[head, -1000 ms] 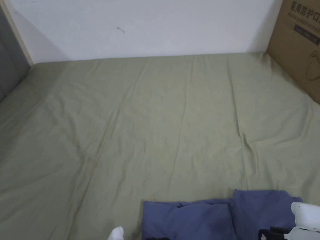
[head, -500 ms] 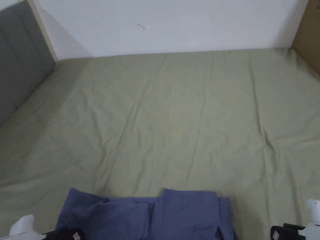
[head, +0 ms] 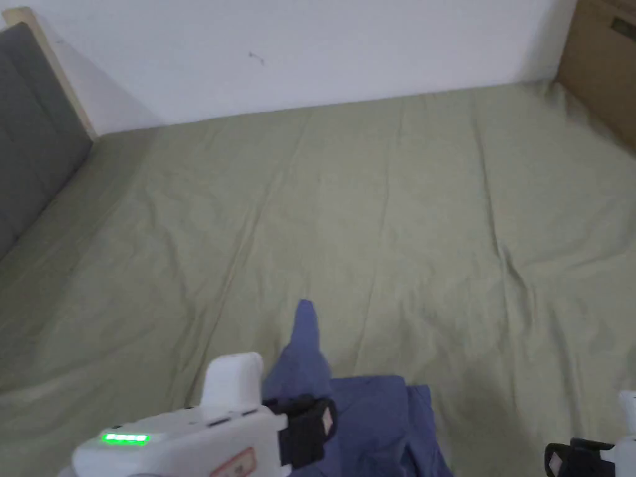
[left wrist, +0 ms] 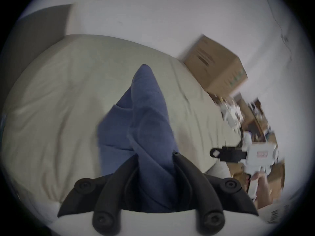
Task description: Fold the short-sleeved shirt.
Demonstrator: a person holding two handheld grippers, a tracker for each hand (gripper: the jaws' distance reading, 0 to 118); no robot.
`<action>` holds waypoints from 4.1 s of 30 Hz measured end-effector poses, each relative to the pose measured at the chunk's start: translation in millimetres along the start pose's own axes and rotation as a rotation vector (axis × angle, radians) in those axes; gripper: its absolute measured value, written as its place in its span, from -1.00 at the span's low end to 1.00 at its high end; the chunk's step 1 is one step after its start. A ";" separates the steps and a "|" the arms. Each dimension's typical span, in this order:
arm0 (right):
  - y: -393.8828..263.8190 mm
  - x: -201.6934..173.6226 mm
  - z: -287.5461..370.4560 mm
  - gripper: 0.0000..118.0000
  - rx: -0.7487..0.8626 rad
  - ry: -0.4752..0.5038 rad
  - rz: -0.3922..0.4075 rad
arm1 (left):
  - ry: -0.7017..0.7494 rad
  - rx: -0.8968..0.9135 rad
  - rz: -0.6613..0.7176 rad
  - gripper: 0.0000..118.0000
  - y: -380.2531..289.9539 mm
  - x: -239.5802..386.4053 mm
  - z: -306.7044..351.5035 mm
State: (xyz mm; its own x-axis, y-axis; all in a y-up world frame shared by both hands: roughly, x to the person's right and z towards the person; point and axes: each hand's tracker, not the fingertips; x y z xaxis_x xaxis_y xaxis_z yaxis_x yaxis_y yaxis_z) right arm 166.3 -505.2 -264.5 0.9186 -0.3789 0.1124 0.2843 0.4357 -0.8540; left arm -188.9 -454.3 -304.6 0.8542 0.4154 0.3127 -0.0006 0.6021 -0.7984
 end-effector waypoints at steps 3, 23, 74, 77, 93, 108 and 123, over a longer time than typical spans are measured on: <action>-4.6 18.5 3.5 -1.00 0.002 -0.019 -0.037 | -0.021 -0.157 -0.075 0.94 -17.9 32.6 -69.9; -16.9 68.6 8.7 -1.00 0.009 -0.056 -0.178 | -0.045 -0.210 0.243 -0.94 -33.7 -11.9 -93.0; 33.2 -100.4 -76.2 -1.00 -0.069 0.053 0.175 | -0.095 -0.248 0.333 -0.46 3.2 -209.5 -44.3; 36.5 -104.5 -71.4 -1.00 -0.062 0.026 0.212 | 0.115 -0.305 0.224 -0.45 42.6 -257.8 -3.8; 22.5 -70.0 -91.8 -1.00 -0.145 -0.070 0.130 | 0.809 -0.384 0.086 0.89 67.6 -378.1 64.4; 31.9 -85.6 -25.8 -1.00 0.089 0.123 0.127 | 0.438 0.167 0.138 -1.00 25.8 -142.5 134.6; 27.6 -132.7 107.7 -0.95 0.571 -0.012 0.384 | 0.585 0.592 -0.204 -0.83 7.4 31.4 158.2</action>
State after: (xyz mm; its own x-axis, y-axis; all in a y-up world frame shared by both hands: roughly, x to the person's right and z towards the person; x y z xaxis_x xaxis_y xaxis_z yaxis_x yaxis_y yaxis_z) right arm 81.8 -354.9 -248.3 0.9852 -0.1037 -0.1364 0.0347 0.9005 -0.4335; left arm -244.3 -328.9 -219.3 0.9978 -0.0609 -0.0248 0.0505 0.9512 -0.3043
